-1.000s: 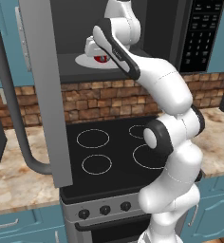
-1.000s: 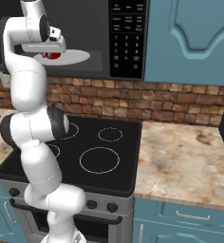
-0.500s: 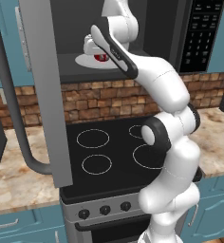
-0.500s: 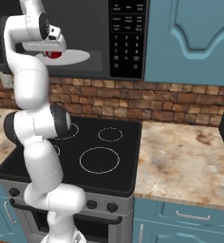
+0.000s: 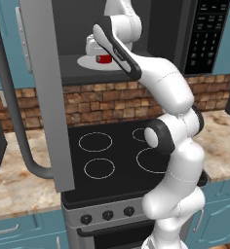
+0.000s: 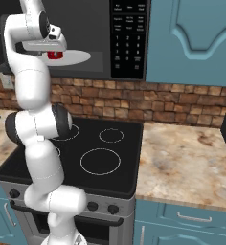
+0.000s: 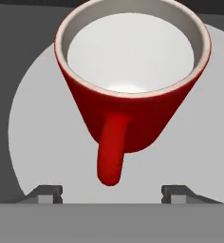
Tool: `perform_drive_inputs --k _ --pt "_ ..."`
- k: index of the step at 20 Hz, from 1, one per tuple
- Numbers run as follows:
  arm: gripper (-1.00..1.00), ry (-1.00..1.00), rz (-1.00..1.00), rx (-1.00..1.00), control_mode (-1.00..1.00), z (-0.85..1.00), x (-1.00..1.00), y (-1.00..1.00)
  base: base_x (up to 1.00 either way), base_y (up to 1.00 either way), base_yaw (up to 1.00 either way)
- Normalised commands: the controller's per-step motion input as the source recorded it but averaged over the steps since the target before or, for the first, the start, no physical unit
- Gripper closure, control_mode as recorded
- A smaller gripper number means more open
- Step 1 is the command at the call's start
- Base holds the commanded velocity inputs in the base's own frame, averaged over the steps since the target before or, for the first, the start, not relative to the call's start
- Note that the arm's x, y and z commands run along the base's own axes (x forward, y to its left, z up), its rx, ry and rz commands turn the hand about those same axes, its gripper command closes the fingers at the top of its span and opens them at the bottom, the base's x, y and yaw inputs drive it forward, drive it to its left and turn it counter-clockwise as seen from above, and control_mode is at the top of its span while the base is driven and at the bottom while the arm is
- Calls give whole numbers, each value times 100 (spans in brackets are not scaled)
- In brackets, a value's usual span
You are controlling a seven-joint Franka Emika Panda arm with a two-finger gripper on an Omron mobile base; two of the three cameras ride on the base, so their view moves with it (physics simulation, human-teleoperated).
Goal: Pick the mug from the counter and place it inside the microwave. Then close the microwave.
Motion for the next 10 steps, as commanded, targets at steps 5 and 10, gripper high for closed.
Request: perform_drive_inputs --k 5,10 --pt "-100 -1 -1 0 -100 0 -25 0 0 0 0" --pt "-100 -3 -1 0 -100 -5 -48 0 0 0 0"
